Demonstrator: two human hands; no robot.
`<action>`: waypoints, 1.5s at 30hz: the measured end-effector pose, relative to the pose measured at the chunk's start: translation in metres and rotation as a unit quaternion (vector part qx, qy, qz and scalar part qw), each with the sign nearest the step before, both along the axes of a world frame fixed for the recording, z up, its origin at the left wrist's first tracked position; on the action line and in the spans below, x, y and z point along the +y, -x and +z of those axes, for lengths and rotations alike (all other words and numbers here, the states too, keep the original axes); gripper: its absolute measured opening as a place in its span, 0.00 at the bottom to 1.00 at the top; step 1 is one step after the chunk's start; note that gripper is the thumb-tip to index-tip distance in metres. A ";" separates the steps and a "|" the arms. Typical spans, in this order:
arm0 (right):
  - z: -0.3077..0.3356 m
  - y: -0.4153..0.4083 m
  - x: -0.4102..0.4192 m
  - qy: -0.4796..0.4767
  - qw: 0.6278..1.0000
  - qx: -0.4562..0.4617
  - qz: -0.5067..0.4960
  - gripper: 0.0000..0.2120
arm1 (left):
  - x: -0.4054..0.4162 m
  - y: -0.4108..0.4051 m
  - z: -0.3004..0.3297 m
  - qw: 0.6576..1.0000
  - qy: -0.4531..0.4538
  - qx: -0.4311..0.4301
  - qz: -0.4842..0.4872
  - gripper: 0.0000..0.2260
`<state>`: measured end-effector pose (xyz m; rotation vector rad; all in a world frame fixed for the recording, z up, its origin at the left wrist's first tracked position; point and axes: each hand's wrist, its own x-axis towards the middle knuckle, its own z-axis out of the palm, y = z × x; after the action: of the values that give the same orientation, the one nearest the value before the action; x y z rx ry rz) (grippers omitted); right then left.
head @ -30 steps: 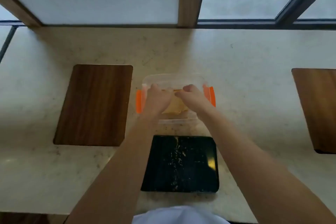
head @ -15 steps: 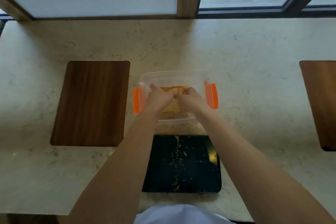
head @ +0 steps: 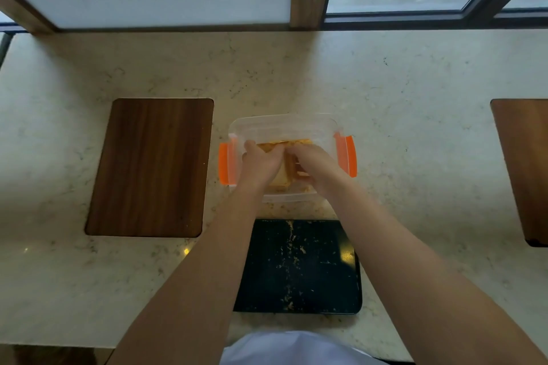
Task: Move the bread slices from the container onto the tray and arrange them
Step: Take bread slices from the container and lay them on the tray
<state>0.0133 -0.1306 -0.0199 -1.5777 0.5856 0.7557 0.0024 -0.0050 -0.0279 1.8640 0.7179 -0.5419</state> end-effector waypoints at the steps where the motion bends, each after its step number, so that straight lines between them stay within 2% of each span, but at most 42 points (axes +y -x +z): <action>1: 0.000 -0.001 0.001 -0.008 0.999 0.025 -0.024 0.11 | -0.001 0.001 0.001 1.000 -0.010 -0.011 -0.006 0.37; 5: -0.005 -0.005 -0.001 -0.014 0.996 0.067 -0.050 0.11 | -0.005 0.004 0.003 0.996 -0.064 -0.018 -0.057 0.42; 9: -0.009 -0.006 -0.002 -0.005 0.997 0.075 -0.034 0.06 | -0.006 0.006 0.006 0.986 -0.120 -0.026 -0.111 0.39; 13: -0.014 -0.006 -0.004 0.003 0.998 0.064 -0.021 0.08 | -0.010 0.011 0.007 0.964 -0.205 -0.059 -0.159 0.34; 16: -0.017 -0.005 -0.004 0.016 0.999 0.044 0.018 0.08 | -0.012 0.014 0.008 0.942 -0.264 -0.083 -0.190 0.30; 22: -0.016 0.000 0.003 0.065 0.995 -0.040 0.068 0.03 | -0.018 0.012 0.012 0.918 -0.309 -0.148 -0.200 0.22; 25: -0.020 -0.001 0.007 0.101 0.988 -0.056 0.104 0.08 | -0.018 0.015 0.012 0.913 -0.318 -0.142 -0.213 0.18; 30: -0.014 -0.014 0.012 0.190 0.952 -0.102 0.216 0.11 | -0.012 0.013 0.010 0.894 -0.344 -0.127 -0.257 0.16; 35: -0.002 -0.043 0.023 0.292 0.864 -0.100 0.398 0.10 | -0.004 0.000 0.008 0.871 -0.369 -0.144 -0.291 0.02; 38: 0.000 -0.058 0.030 0.337 0.828 -0.101 0.436 0.14 | -0.003 -0.015 0.012 0.853 -0.393 -0.119 -0.322 0.14; 40: -0.004 -0.065 0.031 0.326 0.832 -0.070 0.444 0.11 | -0.002 -0.025 0.017 0.841 -0.400 -0.087 -0.355 0.15; 42: -0.010 -0.067 0.030 0.296 0.843 -0.041 0.447 0.09 | -0.002 -0.032 0.022 0.833 -0.397 -0.059 -0.382 0.12; 45: -0.016 -0.065 0.029 0.261 0.845 -0.031 0.465 0.10 | -0.002 -0.037 0.028 0.840 -0.360 0.023 -0.406 0.10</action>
<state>0.0786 -0.1013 -0.0363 -2.4239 -0.1035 1.3198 0.0390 -0.0071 0.0001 2.8894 0.0871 -0.9346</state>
